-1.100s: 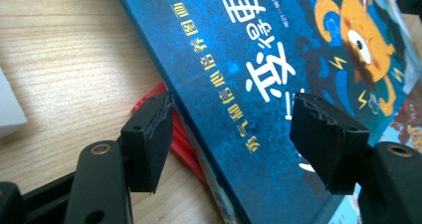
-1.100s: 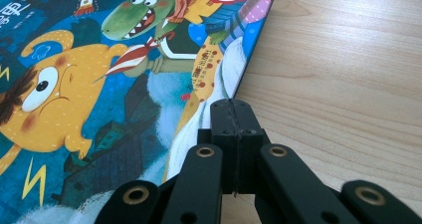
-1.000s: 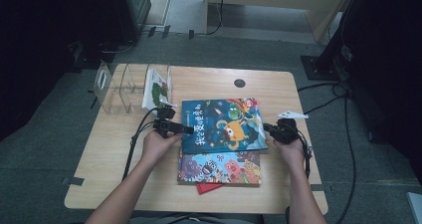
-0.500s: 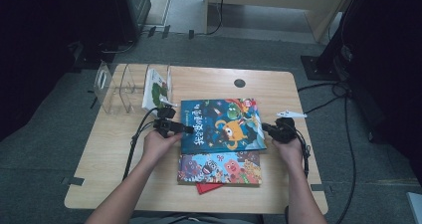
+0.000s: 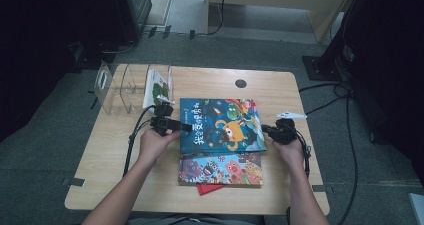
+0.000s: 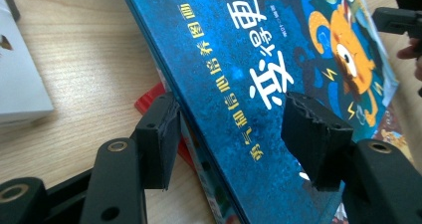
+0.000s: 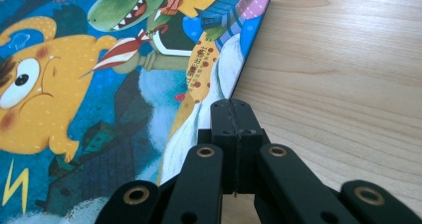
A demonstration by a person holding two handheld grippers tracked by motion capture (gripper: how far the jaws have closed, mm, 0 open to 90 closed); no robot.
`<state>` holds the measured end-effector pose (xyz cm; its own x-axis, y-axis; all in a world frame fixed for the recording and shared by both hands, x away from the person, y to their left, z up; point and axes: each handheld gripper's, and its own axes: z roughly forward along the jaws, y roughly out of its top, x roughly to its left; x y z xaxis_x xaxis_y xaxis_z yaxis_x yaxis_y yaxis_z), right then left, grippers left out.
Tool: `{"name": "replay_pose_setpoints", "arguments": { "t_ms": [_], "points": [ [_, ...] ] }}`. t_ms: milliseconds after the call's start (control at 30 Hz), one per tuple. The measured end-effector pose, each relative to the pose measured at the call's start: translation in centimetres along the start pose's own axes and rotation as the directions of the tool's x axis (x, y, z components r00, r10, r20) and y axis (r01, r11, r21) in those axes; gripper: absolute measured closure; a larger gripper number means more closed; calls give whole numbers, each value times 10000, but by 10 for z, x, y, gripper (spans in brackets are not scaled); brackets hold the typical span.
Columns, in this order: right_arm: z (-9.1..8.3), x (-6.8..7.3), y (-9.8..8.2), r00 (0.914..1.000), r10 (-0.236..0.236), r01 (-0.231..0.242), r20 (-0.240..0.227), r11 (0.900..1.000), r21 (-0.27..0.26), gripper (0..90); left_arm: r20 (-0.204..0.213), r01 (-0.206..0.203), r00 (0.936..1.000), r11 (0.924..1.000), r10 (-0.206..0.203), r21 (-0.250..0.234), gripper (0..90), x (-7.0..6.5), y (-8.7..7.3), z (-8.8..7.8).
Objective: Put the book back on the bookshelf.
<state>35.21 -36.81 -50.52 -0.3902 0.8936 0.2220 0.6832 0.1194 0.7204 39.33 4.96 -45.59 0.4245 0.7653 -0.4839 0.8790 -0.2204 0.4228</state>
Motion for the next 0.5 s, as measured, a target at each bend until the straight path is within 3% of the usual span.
{"name": "replay_pose_setpoints", "arguments": {
  "t_ms": [233,367,500],
  "points": [
    [2,3,0,9997,-147,149,-212,9999,70,900,753,-105,9971,9999,115,-133,495,-10,9,-19],
    [5,11,2,9988,-370,373,-324,9993,69,900,1295,-57,9916,9999,71,-115,509,-16,16,-30],
    [5,13,2,9982,-562,563,-226,9984,41,900,1359,-221,9905,9998,215,30,536,-23,22,-37]
  ]
}}
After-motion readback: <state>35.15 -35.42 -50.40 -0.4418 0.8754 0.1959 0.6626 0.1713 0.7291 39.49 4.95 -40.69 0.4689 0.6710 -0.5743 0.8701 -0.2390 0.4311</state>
